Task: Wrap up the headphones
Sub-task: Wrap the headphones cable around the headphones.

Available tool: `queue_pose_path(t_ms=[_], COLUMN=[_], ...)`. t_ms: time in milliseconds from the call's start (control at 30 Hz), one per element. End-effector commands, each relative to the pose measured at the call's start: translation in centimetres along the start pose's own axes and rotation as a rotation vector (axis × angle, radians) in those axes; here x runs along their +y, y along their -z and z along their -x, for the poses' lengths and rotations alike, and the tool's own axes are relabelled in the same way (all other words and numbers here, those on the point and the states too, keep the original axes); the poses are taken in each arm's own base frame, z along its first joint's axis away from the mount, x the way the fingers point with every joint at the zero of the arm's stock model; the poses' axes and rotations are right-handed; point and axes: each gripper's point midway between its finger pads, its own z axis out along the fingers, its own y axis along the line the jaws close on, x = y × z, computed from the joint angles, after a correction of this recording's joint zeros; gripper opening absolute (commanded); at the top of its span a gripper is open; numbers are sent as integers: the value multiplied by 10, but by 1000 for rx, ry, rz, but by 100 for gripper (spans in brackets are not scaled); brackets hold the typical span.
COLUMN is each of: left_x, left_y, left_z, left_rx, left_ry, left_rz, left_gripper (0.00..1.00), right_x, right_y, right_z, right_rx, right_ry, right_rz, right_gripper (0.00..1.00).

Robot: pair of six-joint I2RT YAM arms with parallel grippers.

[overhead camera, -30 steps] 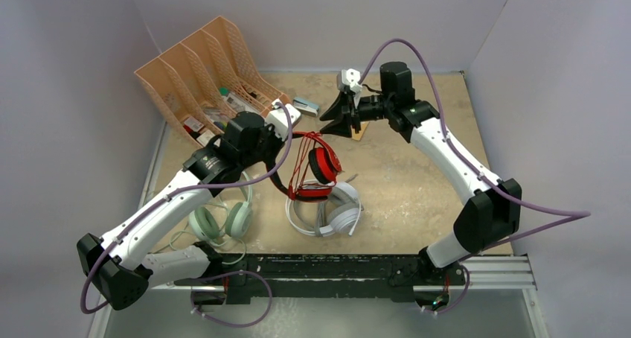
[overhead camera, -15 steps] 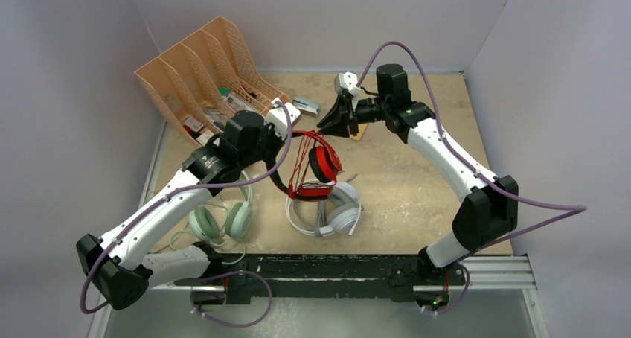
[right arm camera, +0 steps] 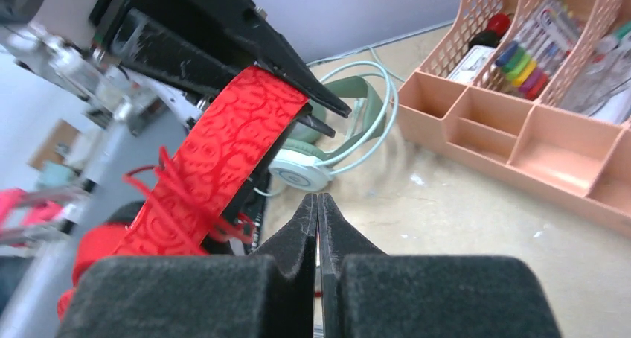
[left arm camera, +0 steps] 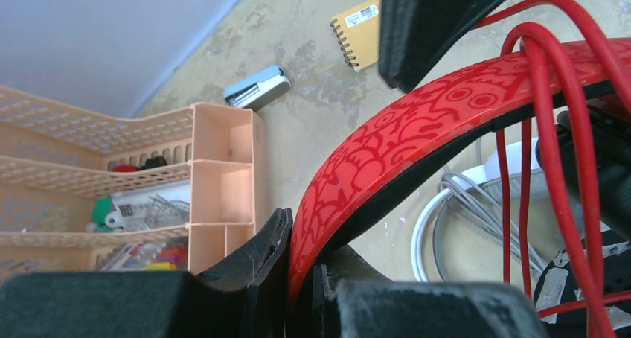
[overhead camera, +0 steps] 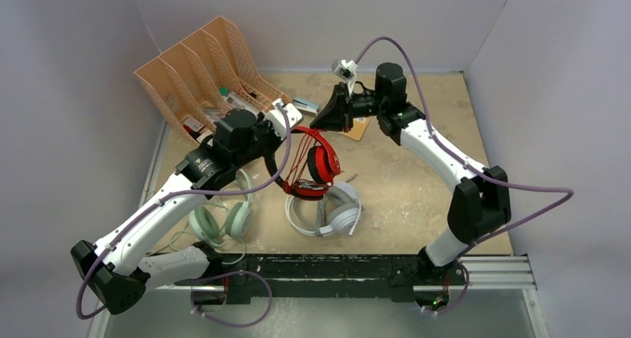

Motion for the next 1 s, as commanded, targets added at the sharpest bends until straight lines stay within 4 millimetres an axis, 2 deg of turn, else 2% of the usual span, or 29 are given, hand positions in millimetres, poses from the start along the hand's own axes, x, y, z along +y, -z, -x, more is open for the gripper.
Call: queue_pose_path(t_ms=[0, 267, 400, 567, 633, 700, 833, 967], left_x=[9, 23, 36, 40, 40, 39, 30, 21], left_y=[5, 0, -2, -1, 1, 4, 8, 10], left_z=[65, 86, 86, 89, 88, 85, 77, 63], left_rx=[-219, -270, -252, -262, -271, -277, -284, -275], left_ry=[-98, -156, -180, -178, -170, -162, -120, 1], left_rz=[-9, 53, 114, 138, 145, 141, 109, 85], left_gripper=[0, 0, 0, 0, 0, 0, 0, 0], right_x=[12, 23, 33, 36, 40, 34, 17, 1], right_y=[-12, -25, -33, -33, -31, -28, -20, -2], right_z=[29, 36, 35, 28, 25, 15, 11, 7], right_rx=[-96, -162, -153, -119, -94, -51, -8, 25], right_ry=[-230, -445, -488, -537, -505, -516, -450, -408], right_rz=[51, 117, 145, 130, 124, 72, -70, -198], right_gripper=[0, 0, 0, 0, 0, 0, 0, 2])
